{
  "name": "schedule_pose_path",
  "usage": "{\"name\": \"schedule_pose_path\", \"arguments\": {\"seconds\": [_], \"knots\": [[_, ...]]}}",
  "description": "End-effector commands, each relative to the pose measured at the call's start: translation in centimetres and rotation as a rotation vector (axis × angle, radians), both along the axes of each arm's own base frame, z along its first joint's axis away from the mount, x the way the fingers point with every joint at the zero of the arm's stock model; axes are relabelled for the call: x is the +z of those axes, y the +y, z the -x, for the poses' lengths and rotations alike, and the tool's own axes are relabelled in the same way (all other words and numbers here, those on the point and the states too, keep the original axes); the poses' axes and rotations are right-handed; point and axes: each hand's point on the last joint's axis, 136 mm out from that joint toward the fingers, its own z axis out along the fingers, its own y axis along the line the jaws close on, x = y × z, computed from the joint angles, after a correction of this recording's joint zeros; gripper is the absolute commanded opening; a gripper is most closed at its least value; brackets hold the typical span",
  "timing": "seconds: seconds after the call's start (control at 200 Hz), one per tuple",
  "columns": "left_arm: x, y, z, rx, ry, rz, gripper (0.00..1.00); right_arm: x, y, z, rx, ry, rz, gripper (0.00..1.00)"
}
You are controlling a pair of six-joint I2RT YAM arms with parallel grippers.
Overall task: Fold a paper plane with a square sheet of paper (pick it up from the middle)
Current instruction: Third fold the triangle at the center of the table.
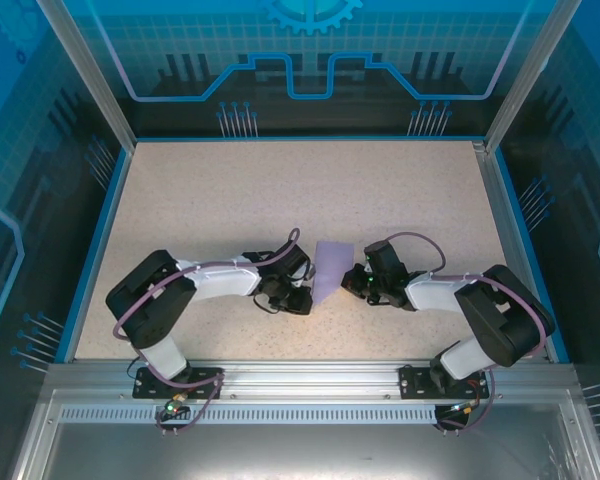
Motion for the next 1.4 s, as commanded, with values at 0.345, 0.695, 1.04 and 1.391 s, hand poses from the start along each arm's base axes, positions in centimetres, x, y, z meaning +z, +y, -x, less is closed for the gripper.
{"name": "schedule_pose_path", "arguments": {"seconds": [0.345, 0.695, 1.04, 1.391], "knots": [[6.2, -3.3, -3.5, 0.018, -0.051, 0.104, 0.15, -2.2, -2.4, 0.8, -0.016, 0.042, 0.104, 0.0], [2.1, -4.7, -5.6, 0.001, -0.023, 0.075, 0.14, -0.3, -2.1, 0.5, 0.005, 0.005, 0.089, 0.01], [-1.8, -2.2, -4.7, 0.031, 0.039, 0.009, 0.14, 0.3, -3.6, 0.1, -0.003, -0.002, 0.1, 0.04], [-1.9, -2.1, -4.4, 0.038, 0.048, 0.022, 0.14, 3.3, -2.9, -1.5, 0.007, -0.058, -0.009, 0.21]]}}
